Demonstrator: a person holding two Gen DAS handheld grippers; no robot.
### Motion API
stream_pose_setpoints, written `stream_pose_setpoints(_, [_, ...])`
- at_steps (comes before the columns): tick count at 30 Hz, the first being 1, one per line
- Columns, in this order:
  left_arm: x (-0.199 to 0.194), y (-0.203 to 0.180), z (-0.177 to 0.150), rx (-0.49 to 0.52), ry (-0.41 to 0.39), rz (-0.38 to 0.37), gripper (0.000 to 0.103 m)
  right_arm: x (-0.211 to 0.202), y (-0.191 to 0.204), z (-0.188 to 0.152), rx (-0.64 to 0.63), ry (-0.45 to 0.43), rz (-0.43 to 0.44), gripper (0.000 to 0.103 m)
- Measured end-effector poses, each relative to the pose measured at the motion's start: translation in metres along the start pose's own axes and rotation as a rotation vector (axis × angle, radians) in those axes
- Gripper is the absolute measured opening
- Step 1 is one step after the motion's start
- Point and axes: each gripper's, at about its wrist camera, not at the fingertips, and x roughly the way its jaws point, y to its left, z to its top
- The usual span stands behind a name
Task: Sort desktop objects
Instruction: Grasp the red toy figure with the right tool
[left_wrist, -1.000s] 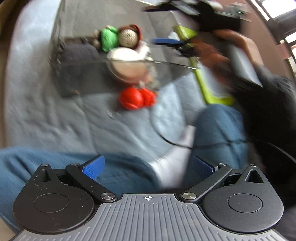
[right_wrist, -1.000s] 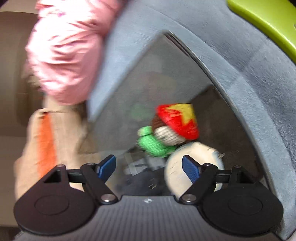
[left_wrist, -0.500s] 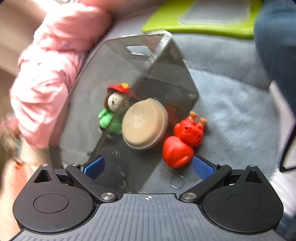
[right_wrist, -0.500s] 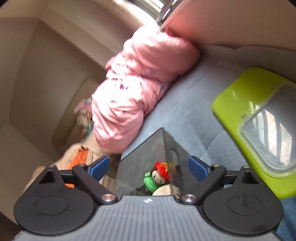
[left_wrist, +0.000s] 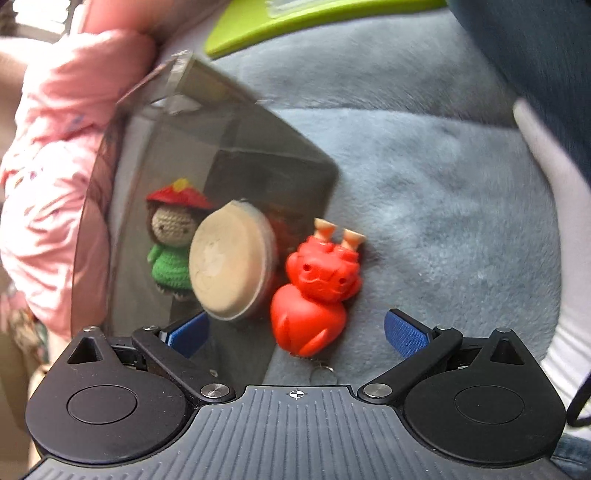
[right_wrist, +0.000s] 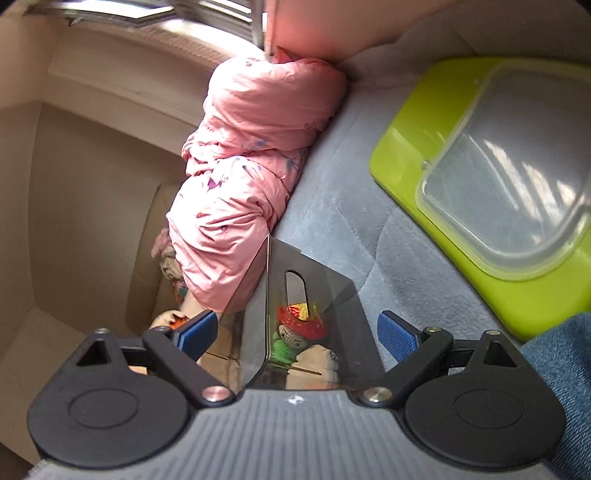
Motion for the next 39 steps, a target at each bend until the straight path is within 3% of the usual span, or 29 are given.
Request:
stream_pose_setpoints(5, [0.018, -0.035, 0.005, 0.16, 0.041, 0.071, 0.103, 0.003, -0.002, -0.001, -0.01, 0.009, 0.027, 0.097])
stream_pose_setpoints(8, [0.015, -0.042, 0.007, 0.215, 0.039, 0.061, 0.103, 0.004, -0.002, -0.002, -0.021, 0.022, 0.034, 0.098])
stream_pose_setpoints(12, [-0.016, -0.019, 0.0, 0.138, 0.054, -0.282, 0.103, 0.002, -0.004, -0.002, -0.011, 0.025, 0.052, 0.098])
stream_pose_setpoints(13, [-0.023, -0.012, -0.004, 0.106, 0.041, -0.317, 0.103, 0.002, -0.004, -0.002, -0.008, 0.025, 0.057, 0.098])
stream_pose_setpoints(15, [-0.03, 0.008, -0.009, -0.001, 0.012, -0.327, 0.103, 0.001, -0.005, -0.003, -0.003, 0.023, 0.061, 0.099])
stream_pose_setpoints(17, [-0.022, 0.04, -0.016, -0.228, 0.03, -0.395, 0.103, 0.002, -0.004, -0.004, -0.004, 0.023, 0.061, 0.099])
stream_pose_setpoints(20, [-0.007, 0.093, -0.042, -0.656, 0.131, -0.573, 0.103, 0.005, 0.001, -0.005, -0.033, 0.048, 0.034, 0.098])
stream_pose_setpoints(23, [-0.014, 0.126, -0.087, -1.011, 0.216, -0.75, 0.103, 0.02, 0.028, -0.015, -0.232, 0.194, -0.029, 0.081])
stream_pose_setpoints(25, [-0.026, 0.134, -0.11, -1.118, 0.286, -0.812, 0.103, 0.031, 0.055, -0.033, -0.449, 0.292, -0.057, 0.074])
stream_pose_setpoints(27, [-0.04, 0.137, -0.123, -1.132, 0.304, -0.873, 0.103, 0.049, 0.077, -0.054, -0.632, 0.406, -0.118, 0.074])
stream_pose_setpoints(29, [-0.056, 0.136, -0.129, -1.106, 0.243, -0.991, 0.103, 0.075, 0.088, -0.077, -0.723, 0.522, -0.183, 0.075])
stream_pose_setpoints(32, [-0.091, 0.135, -0.13, -1.043, 0.082, -1.194, 0.103, 0.109, 0.089, -0.099, -0.678, 0.608, -0.281, 0.08])
stream_pose_setpoints(33, [-0.104, 0.136, -0.127, -1.013, 0.024, -1.219, 0.103, 0.117, 0.087, -0.104, -0.653, 0.618, -0.297, 0.081])
stream_pose_setpoints(36, [-0.143, 0.143, -0.118, -0.931, -0.121, -1.156, 0.103, 0.139, 0.081, -0.116, -0.598, 0.611, -0.367, 0.081])
stream_pose_setpoints(39, [-0.164, 0.149, -0.115, -0.891, -0.208, -1.094, 0.103, 0.152, 0.07, -0.12, -0.535, 0.593, -0.432, 0.085])
